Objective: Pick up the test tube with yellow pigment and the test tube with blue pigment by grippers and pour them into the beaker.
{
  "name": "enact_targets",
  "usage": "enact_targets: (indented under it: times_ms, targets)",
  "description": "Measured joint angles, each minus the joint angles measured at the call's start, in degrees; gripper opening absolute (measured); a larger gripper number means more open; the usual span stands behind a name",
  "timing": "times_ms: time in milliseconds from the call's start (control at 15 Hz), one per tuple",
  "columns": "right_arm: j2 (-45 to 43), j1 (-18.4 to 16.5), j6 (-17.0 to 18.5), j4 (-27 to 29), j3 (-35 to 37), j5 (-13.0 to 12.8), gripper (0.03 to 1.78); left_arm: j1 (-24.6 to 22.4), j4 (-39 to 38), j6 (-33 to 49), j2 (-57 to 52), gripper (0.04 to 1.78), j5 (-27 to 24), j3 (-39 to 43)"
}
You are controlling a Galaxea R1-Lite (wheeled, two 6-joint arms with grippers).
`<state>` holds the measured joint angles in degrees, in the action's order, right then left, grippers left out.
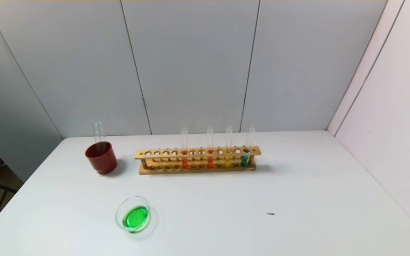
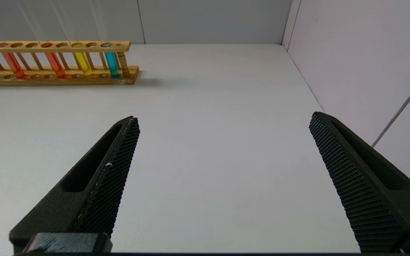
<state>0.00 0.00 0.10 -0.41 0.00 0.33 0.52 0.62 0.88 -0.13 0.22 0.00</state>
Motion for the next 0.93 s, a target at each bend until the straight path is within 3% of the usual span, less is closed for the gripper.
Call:
enact_targets:
  times_ms: [933]
  targets:
    - [0.0, 0.0, 0.09, -0.1, 0.0, -0.02, 1.74, 0.0, 0.0, -0.02, 0.02, 1.75, 0.02, 0.0]
